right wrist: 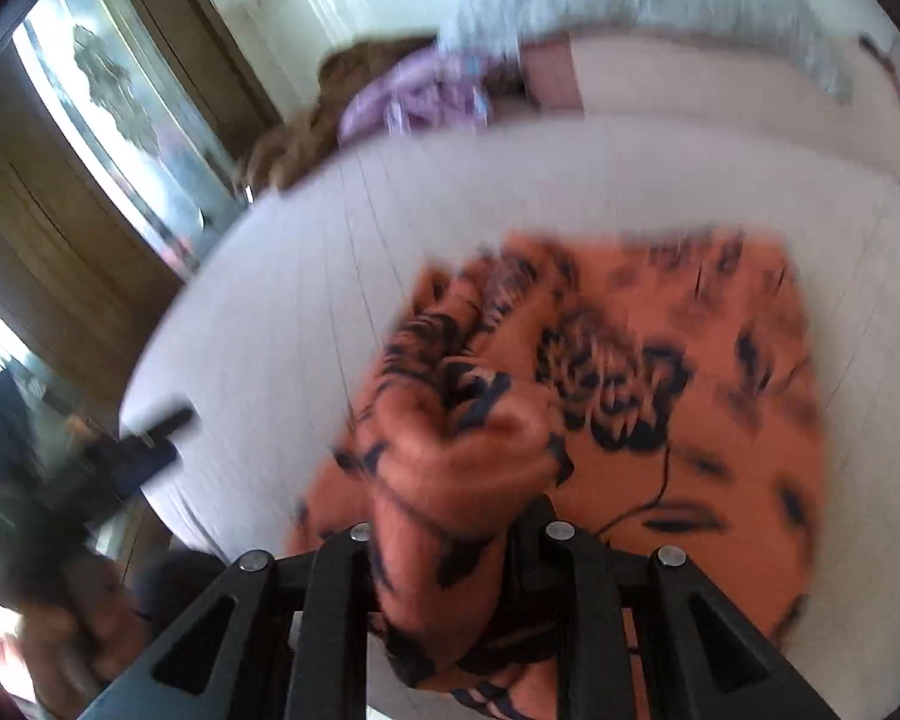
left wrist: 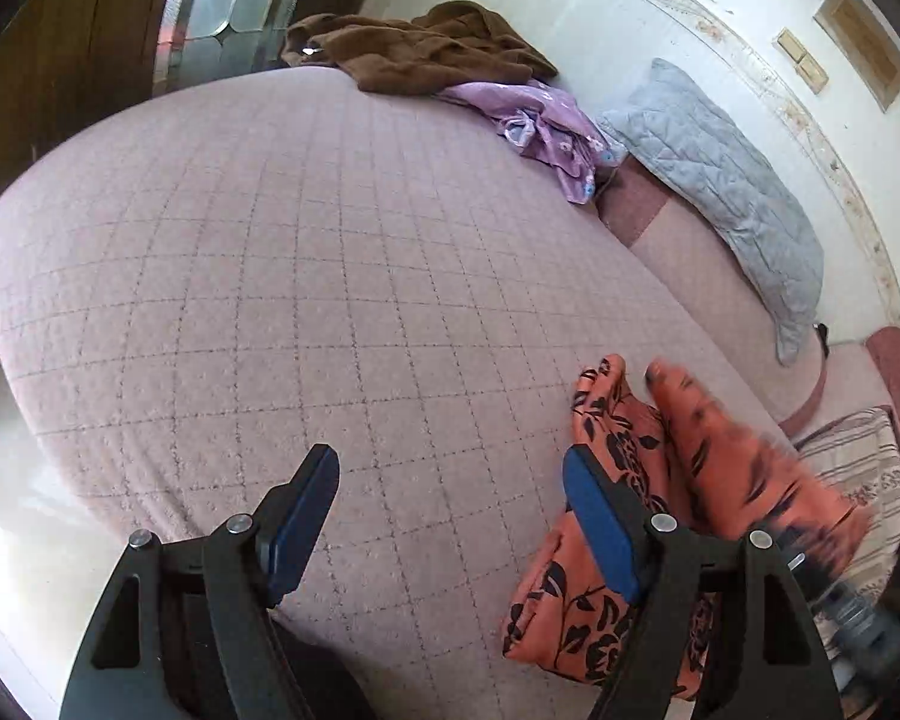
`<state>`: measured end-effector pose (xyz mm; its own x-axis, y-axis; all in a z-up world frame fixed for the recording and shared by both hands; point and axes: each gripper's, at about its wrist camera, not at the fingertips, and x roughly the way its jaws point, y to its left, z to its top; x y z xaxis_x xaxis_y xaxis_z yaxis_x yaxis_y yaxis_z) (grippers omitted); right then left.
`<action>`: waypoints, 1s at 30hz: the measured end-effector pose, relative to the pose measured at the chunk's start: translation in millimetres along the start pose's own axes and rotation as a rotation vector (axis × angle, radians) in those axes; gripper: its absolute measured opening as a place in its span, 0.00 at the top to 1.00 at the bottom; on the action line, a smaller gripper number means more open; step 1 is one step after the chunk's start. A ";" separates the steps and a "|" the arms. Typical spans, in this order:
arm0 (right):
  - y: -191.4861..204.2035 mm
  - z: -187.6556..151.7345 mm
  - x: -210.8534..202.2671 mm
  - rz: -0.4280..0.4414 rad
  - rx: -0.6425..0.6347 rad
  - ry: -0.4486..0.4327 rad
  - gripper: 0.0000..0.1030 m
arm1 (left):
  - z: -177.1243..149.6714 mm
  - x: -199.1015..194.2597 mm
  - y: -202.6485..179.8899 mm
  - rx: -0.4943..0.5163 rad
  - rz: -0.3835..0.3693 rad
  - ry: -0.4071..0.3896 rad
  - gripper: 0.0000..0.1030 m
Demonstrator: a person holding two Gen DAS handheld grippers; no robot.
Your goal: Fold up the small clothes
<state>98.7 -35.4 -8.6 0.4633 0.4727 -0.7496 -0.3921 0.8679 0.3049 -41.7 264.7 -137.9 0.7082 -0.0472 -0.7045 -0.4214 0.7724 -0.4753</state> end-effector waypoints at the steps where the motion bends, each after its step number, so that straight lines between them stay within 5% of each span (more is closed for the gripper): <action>1: 1.7 6.1 -7.9 0.001 -0.001 -0.026 0.79 | -0.1 -2.0 -1.6 0.003 -0.009 -0.004 0.25; 4: 17.9 7.1 -4.0 0.017 -0.027 -0.024 0.79 | -0.8 -4.3 -11.0 0.031 -0.046 -0.011 0.25; 8: 27.6 -32.1 66.7 0.014 -0.067 0.144 0.73 | -2.0 -8.5 -23.8 0.081 -0.080 0.013 0.25; 9: 26.0 -34.0 65.3 0.028 -0.054 0.104 0.69 | -1.5 -7.0 -26.8 0.087 -0.091 0.017 0.25; 10: 25.6 -33.6 59.6 0.046 -0.044 0.076 0.64 | -1.3 -4.3 -30.0 0.096 -0.105 0.022 0.25; 12: 22.7 -33.1 54.6 0.135 -0.018 0.081 0.25 | -2.7 -2.2 -39.2 0.114 -0.116 0.041 0.25; 13: 22.7 -35.2 52.4 0.176 -0.020 0.081 0.23 | -3.8 -1.6 -44.3 0.124 -0.130 0.049 0.25; 17: 27.4 -54.5 35.6 0.184 -0.053 0.052 0.22 | -15.9 1.4 -68.3 0.198 -0.168 0.098 0.24; 30: -66.6 -107.9 -50.5 0.239 0.224 -0.090 0.22 | -53.4 9.0 -129.8 0.369 -0.133 0.177 0.24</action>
<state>15.6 -133.6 -54.4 0.4518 0.6695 -0.5896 -0.3187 0.7384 0.5943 -10.9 130.2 -110.7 0.6210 -0.2445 -0.7447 -0.0797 0.9255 -0.3703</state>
